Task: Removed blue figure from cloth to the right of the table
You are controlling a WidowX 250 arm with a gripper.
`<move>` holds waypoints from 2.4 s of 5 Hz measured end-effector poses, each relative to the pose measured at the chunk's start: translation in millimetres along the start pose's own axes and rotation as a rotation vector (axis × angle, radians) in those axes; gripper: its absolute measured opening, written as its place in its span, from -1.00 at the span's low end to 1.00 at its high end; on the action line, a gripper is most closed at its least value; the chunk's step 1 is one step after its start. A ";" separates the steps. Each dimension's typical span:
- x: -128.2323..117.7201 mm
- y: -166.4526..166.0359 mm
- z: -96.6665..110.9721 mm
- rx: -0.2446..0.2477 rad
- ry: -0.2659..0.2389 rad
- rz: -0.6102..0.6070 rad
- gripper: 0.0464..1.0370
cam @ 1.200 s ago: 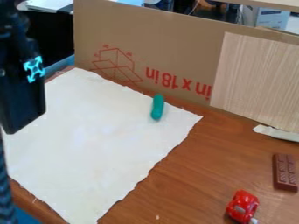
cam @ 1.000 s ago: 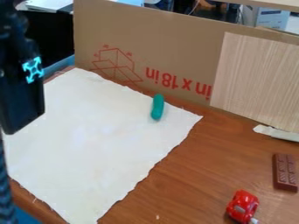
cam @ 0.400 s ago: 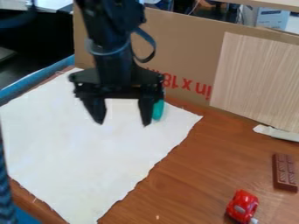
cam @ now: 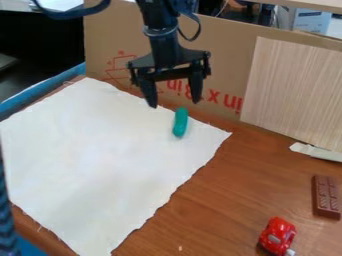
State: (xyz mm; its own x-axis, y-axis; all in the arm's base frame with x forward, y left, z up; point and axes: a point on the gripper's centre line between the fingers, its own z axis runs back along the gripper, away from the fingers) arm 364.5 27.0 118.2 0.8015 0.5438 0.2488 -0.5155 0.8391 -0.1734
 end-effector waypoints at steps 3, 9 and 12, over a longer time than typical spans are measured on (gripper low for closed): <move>47.7 25.1 -63.2 0.028 0.018 -0.113 0.93; 31.1 6.4 -91.3 -0.019 -0.101 -0.218 0.93; 54.9 8.6 -91.0 0.010 -0.145 -0.160 0.93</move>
State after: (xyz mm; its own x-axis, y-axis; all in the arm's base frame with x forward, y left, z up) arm 431.7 63.1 43.7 0.8218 0.3985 0.4072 -0.3885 0.9147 -0.1111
